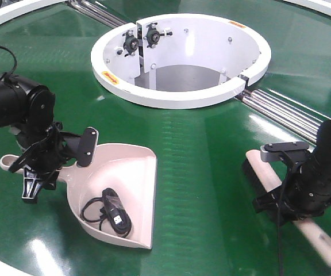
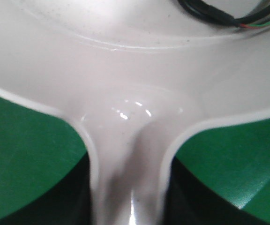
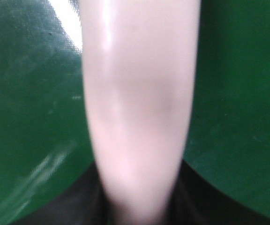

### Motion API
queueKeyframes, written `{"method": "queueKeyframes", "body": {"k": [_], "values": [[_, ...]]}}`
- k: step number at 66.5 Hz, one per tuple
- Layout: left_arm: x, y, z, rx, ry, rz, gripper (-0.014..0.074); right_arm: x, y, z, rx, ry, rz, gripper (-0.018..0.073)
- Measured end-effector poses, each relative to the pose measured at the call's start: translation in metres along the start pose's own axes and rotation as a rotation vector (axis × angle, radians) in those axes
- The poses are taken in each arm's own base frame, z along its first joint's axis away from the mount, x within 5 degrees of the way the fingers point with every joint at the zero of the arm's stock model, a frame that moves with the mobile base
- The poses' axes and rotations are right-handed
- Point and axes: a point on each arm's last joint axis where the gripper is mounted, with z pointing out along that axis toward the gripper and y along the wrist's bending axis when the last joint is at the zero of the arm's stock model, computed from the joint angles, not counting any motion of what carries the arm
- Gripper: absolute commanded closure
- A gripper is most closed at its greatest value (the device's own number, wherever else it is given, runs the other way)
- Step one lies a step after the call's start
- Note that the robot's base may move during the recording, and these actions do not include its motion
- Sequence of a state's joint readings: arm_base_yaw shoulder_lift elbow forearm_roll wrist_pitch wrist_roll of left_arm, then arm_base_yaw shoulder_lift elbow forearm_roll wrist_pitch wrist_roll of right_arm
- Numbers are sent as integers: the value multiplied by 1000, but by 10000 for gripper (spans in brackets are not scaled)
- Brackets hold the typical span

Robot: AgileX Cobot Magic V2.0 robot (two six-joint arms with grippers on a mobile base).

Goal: Clean and inspect green conveyor with broom and dustpan
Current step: 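Lift the brush away and lower it back onto the belt, then release the brush and dustpan and raise both grippers away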

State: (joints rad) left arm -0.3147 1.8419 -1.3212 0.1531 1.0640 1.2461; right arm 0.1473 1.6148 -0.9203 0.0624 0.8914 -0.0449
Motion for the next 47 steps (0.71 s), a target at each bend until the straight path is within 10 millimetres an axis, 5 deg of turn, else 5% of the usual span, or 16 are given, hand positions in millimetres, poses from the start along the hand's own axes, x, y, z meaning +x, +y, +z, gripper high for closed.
{"method": "queueKeyframes", "body": {"k": [24,37,47], "values": [[0,-2,0,25,0,-68,181,0,0,0,0,-3,0,45],[0,-2,0,25,-1,-114,22,0,0,-4,0,-27,-1,29],[-1,-4,-2,35,-8,-124,-12,1,1,-14,1,-65,-2,29]]}}
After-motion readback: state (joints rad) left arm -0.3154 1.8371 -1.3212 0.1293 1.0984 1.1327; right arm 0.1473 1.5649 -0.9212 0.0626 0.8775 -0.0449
